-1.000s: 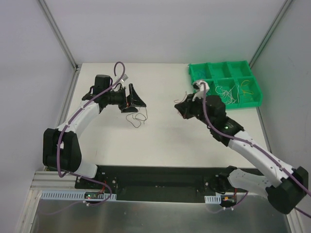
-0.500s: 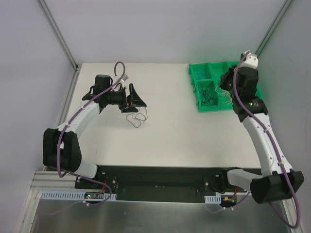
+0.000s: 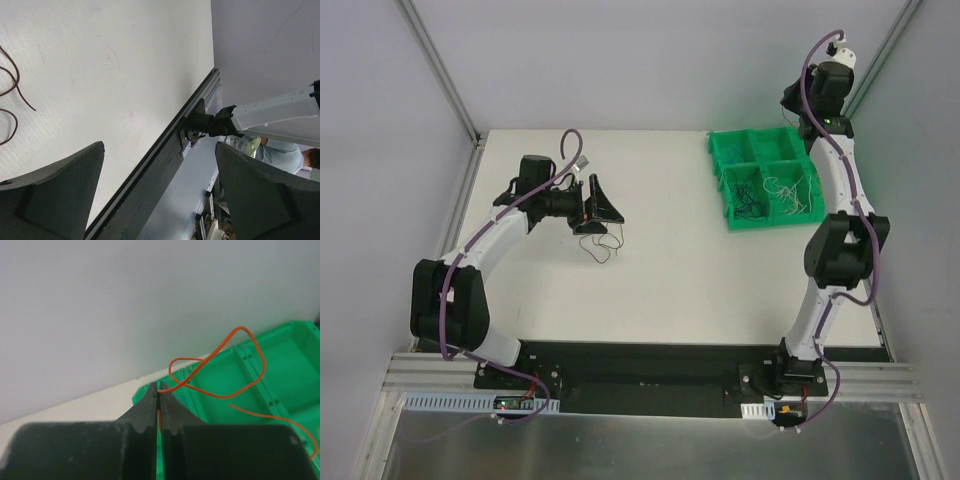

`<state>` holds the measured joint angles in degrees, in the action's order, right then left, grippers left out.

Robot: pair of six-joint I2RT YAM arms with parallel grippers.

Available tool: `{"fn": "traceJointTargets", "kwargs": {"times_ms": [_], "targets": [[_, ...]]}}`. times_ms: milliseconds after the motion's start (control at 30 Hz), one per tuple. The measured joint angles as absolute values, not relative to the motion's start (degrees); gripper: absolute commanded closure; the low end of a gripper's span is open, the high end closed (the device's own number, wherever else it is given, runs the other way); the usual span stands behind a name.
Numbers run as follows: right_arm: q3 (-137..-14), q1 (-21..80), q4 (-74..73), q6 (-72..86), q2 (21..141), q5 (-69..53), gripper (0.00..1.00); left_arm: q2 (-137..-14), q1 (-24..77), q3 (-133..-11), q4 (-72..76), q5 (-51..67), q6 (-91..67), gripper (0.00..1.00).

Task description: Untangle the cables

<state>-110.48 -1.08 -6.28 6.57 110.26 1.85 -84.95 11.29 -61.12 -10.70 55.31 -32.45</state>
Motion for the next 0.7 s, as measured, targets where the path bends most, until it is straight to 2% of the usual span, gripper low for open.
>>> {"fn": "traceJointTargets", "kwargs": {"times_ms": [133,267,700], "targets": [[-120.5,-2.7,-5.2,8.4,121.8,-1.8,0.98,-85.9,11.3,-61.1,-10.6,55.5,-32.5,0.08],[-124.8,-3.5,-4.6,10.4,129.3,-4.7,0.97,-86.7,11.3,-61.1,-10.5,55.7,-32.5,0.09],[-124.9,-3.6,-3.4,12.3,135.0,-5.9,0.88,-88.1,11.3,-61.1,-10.5,56.2,-32.5,0.08]]}}
